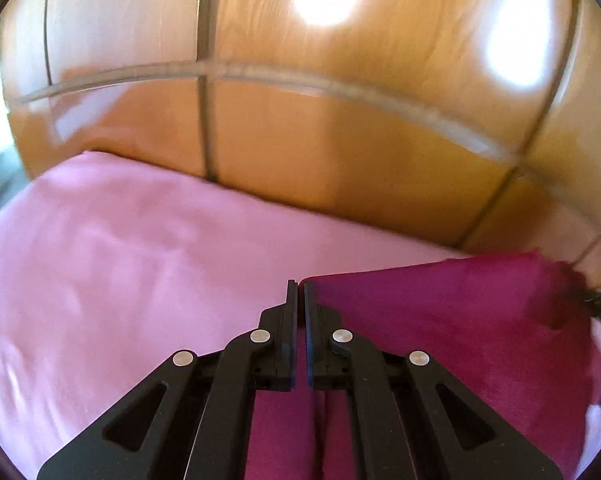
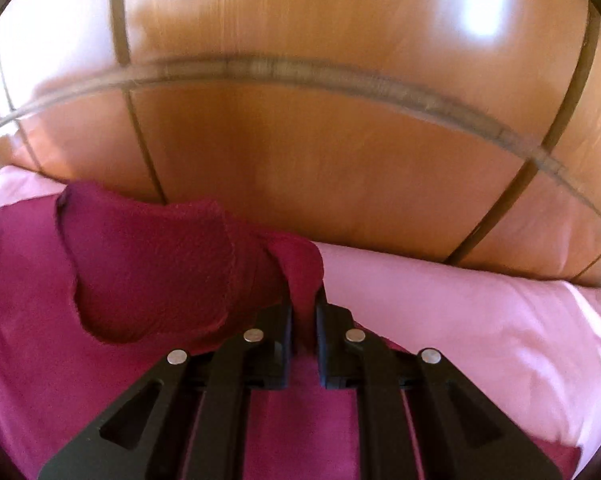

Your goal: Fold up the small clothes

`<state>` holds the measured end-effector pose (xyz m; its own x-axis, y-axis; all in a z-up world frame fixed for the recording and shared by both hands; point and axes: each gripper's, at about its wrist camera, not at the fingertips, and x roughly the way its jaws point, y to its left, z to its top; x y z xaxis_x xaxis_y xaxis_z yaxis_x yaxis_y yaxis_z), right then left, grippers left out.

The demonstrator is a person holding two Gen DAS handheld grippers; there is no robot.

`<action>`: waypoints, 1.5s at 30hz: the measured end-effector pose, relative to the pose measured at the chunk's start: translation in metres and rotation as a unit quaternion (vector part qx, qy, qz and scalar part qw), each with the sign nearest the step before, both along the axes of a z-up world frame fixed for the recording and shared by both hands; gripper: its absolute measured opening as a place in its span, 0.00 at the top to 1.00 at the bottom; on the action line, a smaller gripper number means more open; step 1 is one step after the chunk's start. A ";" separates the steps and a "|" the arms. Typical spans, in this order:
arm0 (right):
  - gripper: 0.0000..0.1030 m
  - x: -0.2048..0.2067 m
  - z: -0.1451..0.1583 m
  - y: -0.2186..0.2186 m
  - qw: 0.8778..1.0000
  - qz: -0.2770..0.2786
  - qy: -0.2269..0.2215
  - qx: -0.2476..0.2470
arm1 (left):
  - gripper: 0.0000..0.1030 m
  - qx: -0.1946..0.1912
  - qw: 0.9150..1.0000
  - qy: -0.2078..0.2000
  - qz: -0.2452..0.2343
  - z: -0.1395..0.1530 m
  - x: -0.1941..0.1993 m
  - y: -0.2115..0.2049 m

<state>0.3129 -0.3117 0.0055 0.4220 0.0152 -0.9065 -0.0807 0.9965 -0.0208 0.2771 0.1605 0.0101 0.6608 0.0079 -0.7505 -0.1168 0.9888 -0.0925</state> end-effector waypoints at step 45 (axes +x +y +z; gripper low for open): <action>0.94 -0.456 0.062 -0.043 0.976 -0.007 0.164 0.143 | 0.95 -0.152 0.966 0.121 -0.172 -0.065 -0.353 -0.002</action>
<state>-0.1434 -0.3544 0.0677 0.1115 0.2840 -0.9523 -0.0215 0.9588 0.2834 -0.0761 0.1584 -0.0548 0.3902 -0.4260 -0.8162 0.1585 0.9044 -0.3962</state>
